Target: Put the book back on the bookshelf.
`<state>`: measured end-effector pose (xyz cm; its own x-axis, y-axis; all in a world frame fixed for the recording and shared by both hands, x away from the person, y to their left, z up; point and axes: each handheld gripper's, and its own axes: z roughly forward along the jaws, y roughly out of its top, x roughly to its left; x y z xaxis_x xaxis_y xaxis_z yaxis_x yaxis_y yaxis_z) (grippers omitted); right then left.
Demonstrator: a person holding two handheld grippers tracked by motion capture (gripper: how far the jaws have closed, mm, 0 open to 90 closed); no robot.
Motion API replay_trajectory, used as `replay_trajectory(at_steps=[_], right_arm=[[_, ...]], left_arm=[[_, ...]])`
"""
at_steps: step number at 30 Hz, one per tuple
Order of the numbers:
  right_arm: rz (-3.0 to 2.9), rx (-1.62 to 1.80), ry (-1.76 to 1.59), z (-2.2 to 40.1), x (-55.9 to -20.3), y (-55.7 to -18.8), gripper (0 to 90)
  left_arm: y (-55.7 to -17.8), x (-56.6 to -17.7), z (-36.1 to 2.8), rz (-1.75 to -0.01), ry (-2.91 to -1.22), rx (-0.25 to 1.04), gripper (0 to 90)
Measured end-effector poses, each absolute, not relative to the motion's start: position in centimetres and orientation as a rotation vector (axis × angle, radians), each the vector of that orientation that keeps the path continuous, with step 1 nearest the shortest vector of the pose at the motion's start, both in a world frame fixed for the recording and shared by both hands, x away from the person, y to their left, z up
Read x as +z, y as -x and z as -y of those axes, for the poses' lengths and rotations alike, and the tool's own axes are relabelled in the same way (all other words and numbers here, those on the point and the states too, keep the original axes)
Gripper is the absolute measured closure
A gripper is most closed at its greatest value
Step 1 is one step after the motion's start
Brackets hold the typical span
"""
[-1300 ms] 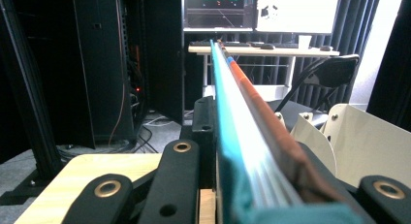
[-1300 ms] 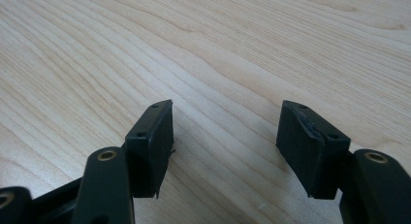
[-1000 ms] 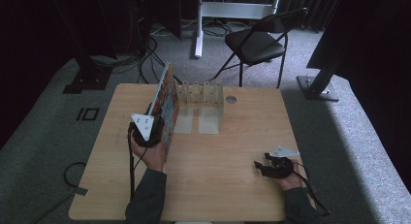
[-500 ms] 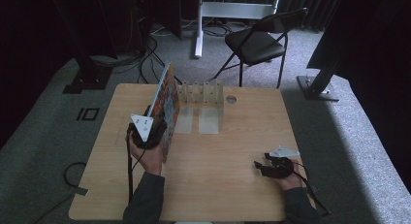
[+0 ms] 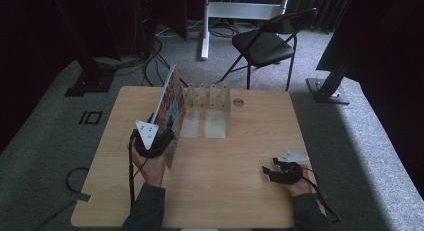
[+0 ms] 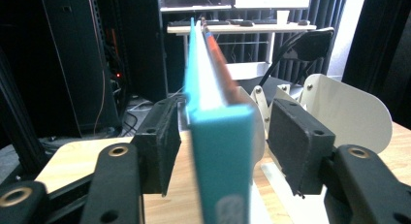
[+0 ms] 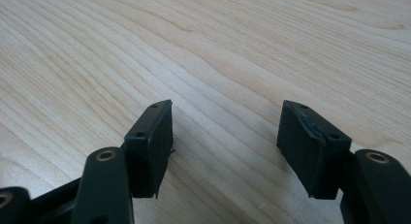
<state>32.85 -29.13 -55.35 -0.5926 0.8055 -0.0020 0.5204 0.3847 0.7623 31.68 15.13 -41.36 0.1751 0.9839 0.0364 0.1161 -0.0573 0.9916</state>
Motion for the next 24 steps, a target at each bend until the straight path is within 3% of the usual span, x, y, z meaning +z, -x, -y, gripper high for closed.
replay_trajectory(at_steps=[12,24], right_arm=[[-2.276,1.052,-1.15,29.1,-55.4,-32.8,37.0],[-2.276,1.052,-1.15,29.1,-55.4,-32.8,36.7]], left_arm=[[-30.4,-42.3,-17.0,-1.173,-1.456,0.946,38.6],[-28.8,-43.4,-18.0,-1.137,-1.527,0.94,41.9]])
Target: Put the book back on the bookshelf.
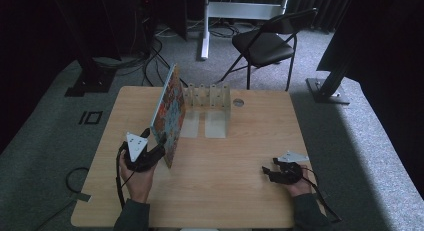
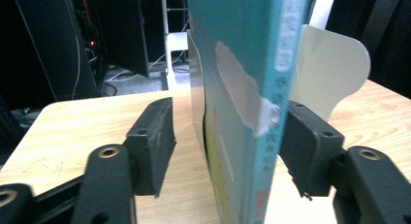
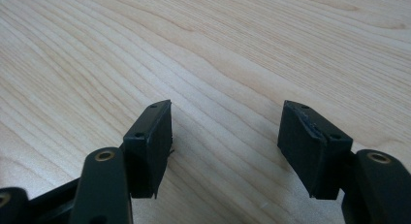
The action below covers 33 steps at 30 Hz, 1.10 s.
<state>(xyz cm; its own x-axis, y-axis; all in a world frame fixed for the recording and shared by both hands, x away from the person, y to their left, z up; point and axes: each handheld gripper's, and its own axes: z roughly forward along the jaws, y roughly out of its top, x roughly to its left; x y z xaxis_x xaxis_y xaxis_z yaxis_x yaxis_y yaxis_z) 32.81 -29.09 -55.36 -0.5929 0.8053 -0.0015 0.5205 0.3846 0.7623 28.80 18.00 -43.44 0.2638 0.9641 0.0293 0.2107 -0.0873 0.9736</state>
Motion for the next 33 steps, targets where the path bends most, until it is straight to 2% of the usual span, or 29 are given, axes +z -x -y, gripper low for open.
replay_trajectory(at_steps=[5,21,33], right_arm=[[-2.276,1.052,-1.15,29.1,-55.4,-32.8,36.7],[-2.276,1.052,-1.15,29.1,-55.4,-32.8,36.6],[-2.277,1.052,-1.15,29.1,-55.4,-32.8,36.4]], left_arm=[[-28.2,-43.8,-18.2,-1.134,-1.539,0.917,42.3],[-26.5,-46.2,-19.0,-1.142,-1.578,0.841,55.0],[-24.8,-47.7,-18.1,-1.072,-1.681,0.789,55.0]])
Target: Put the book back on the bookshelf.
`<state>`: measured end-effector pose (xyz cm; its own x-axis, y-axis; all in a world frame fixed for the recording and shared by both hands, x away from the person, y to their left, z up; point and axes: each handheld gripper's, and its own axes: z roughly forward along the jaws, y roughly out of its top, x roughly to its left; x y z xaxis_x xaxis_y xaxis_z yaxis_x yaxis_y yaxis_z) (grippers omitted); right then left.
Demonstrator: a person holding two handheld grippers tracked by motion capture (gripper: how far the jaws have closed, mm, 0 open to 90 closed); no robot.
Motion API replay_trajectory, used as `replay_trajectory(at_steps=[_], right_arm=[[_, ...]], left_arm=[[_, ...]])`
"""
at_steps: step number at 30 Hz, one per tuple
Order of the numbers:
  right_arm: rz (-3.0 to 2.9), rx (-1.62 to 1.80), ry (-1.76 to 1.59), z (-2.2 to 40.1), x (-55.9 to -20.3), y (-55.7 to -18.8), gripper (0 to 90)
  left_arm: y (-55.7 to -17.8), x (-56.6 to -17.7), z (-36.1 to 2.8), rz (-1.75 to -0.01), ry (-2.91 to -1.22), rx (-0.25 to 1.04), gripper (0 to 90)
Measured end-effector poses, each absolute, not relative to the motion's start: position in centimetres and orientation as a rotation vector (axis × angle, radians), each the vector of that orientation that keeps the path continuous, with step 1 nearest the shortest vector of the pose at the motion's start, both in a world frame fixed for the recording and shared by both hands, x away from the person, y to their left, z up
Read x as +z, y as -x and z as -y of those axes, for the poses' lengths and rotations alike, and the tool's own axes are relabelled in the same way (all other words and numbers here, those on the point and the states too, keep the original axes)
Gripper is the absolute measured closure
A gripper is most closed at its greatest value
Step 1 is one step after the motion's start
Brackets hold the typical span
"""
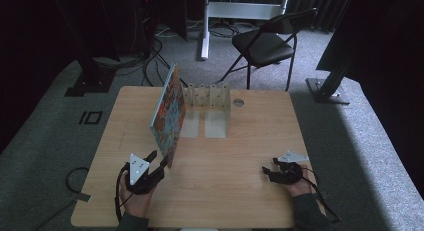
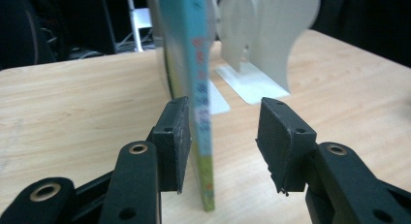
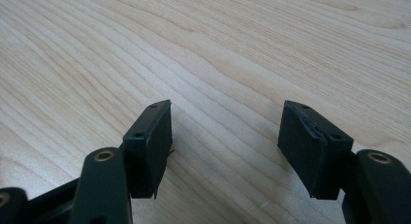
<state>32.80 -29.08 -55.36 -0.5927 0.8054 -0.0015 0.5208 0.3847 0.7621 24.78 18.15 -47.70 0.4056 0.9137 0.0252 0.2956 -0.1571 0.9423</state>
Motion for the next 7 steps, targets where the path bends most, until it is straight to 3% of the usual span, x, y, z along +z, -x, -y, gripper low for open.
replay_trajectory(at_steps=[7], right_arm=[[-2.277,1.053,-1.15,29.1,-55.4,-32.8,36.2]], left_arm=[[-24.3,-49.7,-17.3,-1.018,-1.787,0.701,52.9]])
